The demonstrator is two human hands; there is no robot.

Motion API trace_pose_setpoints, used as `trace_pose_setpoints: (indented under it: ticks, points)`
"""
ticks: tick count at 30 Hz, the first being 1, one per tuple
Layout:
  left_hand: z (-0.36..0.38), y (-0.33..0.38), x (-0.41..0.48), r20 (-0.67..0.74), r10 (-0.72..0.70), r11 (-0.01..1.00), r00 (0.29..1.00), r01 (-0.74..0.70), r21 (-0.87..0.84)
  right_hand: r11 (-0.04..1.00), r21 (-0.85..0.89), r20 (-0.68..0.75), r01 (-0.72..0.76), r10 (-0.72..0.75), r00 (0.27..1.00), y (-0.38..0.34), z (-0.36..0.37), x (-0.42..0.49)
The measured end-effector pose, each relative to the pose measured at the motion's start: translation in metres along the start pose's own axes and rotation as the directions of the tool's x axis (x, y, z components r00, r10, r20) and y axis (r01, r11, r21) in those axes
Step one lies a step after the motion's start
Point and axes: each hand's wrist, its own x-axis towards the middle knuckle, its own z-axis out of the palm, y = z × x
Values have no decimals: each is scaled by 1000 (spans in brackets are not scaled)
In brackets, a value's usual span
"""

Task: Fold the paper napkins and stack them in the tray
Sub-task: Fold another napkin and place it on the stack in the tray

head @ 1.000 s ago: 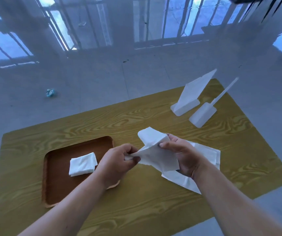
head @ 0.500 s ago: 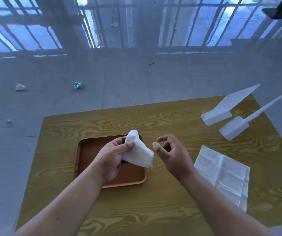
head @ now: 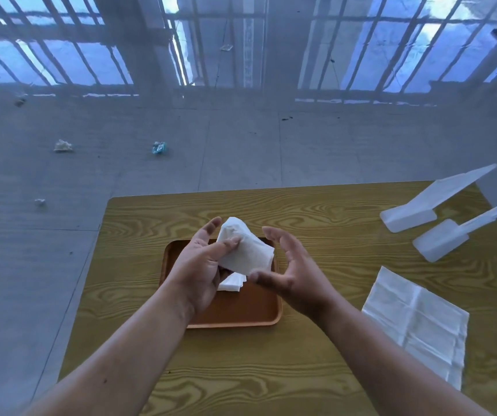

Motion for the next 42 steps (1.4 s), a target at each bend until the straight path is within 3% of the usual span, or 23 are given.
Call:
trace_pose_setpoints:
  ticks: [4,8,11,14,19,20,22,24,30,32,38,42]
  points:
    - [-9,7,-2,-11,-9,999,1000,9,-41,969,-242,67,57,-42,997,1,8,4]
    - [-15,8,-6,0,-57,998,998,57,-9,969,-238,-89,61,-85,992,-5,12,12]
    - [-20,10,-10,8,-49,988,999,47,149,990,-109,-174,84,-102,979,-15,12,15]
    - [-27,16,-12,87,-18,916,996,-19,401,996,77,-114,34,-25,993,-22,9,17]
    - [-33,23,-11,56,112,614,992,-113,781,904,416,73,-98,75,995,-22,-5,18]
    - [-33,24,-11,51,98,625,994,-101,774,874,467,112,-135,93,989,-22,-7,17]
    - [-34,22,-11,87,0,781,996,-54,622,814,545,178,-201,122,976,-21,-8,15]
    - [-32,16,-8,146,-32,860,989,-48,508,778,582,211,-237,137,968,-19,-8,14]
    - [-22,3,-5,4,82,894,997,-75,442,617,679,346,-398,209,914,-11,-5,9]
    - [-22,3,-4,-14,113,889,993,-95,449,623,667,355,-408,216,910,-10,-3,7]
    - [-26,0,-9,105,-51,867,993,-8,498,613,696,292,-375,235,927,-8,4,8]
    - [-33,-6,-11,102,-68,926,992,25,377,589,726,268,-355,233,935,-7,8,10]
